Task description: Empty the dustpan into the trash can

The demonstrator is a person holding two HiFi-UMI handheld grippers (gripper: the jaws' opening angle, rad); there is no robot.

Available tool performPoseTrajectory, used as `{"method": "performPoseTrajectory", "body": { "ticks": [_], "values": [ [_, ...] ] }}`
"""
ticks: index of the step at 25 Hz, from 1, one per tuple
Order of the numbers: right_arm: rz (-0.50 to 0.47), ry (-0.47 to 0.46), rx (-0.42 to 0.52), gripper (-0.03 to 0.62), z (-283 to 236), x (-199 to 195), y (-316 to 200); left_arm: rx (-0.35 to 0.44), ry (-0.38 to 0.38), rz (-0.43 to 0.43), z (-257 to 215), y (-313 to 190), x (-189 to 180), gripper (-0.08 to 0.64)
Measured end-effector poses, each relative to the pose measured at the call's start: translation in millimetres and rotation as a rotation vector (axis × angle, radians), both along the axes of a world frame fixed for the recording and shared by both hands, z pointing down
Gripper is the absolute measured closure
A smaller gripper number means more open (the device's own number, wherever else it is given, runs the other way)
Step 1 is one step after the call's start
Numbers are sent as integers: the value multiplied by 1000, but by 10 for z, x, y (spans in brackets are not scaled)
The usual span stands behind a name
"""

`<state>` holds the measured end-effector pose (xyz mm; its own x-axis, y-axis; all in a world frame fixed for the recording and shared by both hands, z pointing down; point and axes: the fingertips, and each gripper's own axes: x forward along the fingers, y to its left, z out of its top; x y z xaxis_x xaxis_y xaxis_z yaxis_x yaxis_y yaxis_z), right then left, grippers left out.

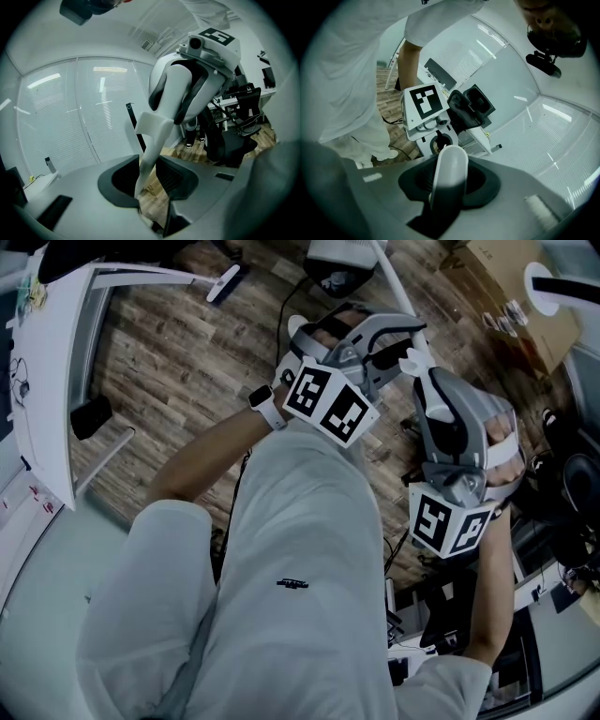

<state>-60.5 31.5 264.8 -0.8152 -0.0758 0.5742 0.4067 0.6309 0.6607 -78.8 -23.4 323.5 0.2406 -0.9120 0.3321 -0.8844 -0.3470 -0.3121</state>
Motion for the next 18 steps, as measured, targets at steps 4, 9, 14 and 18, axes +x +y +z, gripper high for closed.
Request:
{"method": "performPoseTrajectory", "body": {
  "ticks": [4, 9, 14, 18],
  "values": [
    [54, -23, -22, 469, -69, 80, -80, 11, 1, 19, -70, -75, 84, 445],
    [140, -61, -46, 469, -196, 215, -185, 21, -6, 70, -189, -179, 252, 445],
    [208, -103, -53, 469, -345, 304, -261, 27, -15, 125, -305, -249, 414, 445],
    [274, -124, -57, 469, -383, 443, -369, 34, -23, 173, -339, -356, 580, 445]
  ]
}}
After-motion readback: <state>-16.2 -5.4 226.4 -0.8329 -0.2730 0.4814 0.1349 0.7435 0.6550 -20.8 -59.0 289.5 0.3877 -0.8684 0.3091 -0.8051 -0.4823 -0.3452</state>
